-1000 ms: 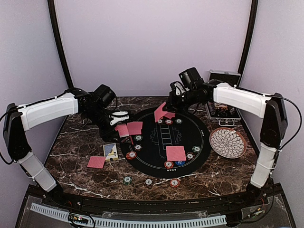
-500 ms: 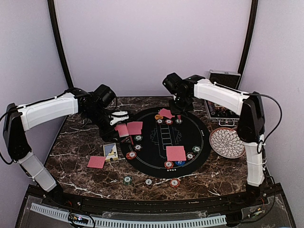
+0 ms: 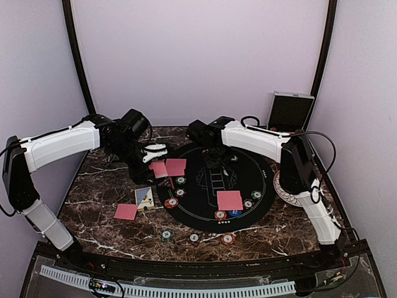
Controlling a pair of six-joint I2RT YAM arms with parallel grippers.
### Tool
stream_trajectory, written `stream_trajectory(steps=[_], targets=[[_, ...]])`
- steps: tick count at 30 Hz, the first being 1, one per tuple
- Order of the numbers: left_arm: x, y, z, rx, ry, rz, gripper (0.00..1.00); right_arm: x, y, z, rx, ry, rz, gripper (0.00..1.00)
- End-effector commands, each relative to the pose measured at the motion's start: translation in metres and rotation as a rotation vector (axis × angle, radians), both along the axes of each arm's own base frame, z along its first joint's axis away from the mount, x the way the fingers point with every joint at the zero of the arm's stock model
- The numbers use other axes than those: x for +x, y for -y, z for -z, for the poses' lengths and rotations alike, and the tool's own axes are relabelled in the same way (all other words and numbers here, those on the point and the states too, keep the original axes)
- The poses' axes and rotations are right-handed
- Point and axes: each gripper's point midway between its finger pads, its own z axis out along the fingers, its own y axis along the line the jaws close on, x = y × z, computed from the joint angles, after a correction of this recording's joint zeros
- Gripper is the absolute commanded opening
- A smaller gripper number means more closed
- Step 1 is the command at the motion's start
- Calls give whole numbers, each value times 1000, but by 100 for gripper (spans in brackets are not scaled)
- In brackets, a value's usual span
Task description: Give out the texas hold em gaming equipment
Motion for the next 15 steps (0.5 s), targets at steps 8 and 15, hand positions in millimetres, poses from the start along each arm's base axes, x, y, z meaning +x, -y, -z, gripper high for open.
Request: stream_trajectory(steps=[8,15], targets=[[-1,1,-19,-48,37,-8,0,-7,-44,37,92,-79,-50,7],[0,2,-19,-51,36,-6,0,1,-67,44,183,-65,-75,19]])
